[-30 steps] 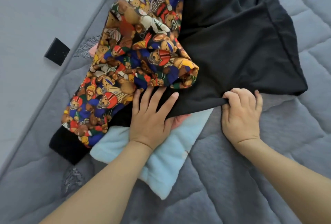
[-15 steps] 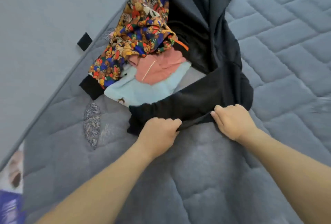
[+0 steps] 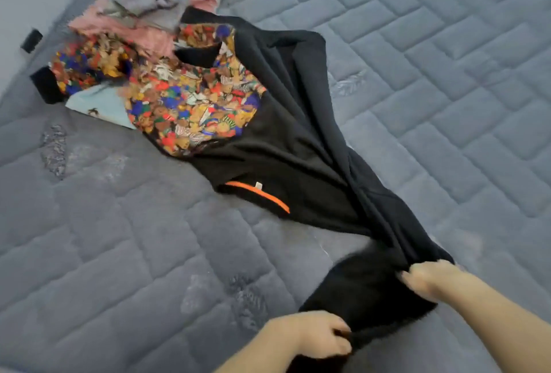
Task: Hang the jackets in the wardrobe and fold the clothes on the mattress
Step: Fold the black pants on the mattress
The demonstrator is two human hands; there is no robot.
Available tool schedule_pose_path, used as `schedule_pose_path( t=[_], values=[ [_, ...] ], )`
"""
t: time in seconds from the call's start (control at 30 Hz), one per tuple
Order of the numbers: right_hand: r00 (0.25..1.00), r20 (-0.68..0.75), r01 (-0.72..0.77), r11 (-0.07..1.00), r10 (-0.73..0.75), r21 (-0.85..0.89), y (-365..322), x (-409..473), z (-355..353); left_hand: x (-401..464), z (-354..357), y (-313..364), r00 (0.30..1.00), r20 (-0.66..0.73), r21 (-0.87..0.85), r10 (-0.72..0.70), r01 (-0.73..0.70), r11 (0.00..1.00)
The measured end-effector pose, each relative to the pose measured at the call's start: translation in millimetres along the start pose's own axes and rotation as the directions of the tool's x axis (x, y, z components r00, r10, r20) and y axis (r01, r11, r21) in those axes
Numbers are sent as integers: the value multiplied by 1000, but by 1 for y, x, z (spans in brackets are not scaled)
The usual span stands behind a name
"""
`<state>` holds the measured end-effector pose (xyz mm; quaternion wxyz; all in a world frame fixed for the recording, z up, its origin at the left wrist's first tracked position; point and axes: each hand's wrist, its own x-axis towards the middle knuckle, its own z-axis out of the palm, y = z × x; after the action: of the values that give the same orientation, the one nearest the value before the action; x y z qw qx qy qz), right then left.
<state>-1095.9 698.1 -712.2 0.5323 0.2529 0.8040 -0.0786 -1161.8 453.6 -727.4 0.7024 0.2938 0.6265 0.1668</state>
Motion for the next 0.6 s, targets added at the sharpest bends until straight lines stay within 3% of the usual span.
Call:
schedule_pose_path(
  t=[0.1,0.2,0.27,0.3,0.33,0.4,0.47,0.53,0.6],
  values=[
    [995,14,-95,956,94,278,23,-19,22,4,-15,19,958,-283,-14,-54,52,999],
    [982,-95,-85,841,160,535,-5,-27,23,4,-57,18,769,-624,-55,-135,130,990],
    [968,-76,-133,751,238,647,-30,-27,23,5,-81,18,639,-737,-177,-220,132,975],
    [959,-52,-170,715,278,679,-41,-27,25,8,-88,19,608,-752,-207,-254,149,967],
    [944,-36,-210,680,328,702,-47,-22,28,12,-91,21,598,-762,-156,-249,203,967],
    [898,-29,-281,624,438,729,-54,-14,33,19,-83,25,609,-780,119,-142,367,923],
    [876,-52,-271,579,479,769,-52,-8,37,29,-69,29,617,-787,387,17,471,793],
    [884,-46,-264,578,465,772,-51,-8,38,39,-63,27,590,-797,509,129,540,670],
    [899,-15,-284,608,437,741,-57,-12,39,45,-68,22,547,-815,534,191,580,616]
  ],
)
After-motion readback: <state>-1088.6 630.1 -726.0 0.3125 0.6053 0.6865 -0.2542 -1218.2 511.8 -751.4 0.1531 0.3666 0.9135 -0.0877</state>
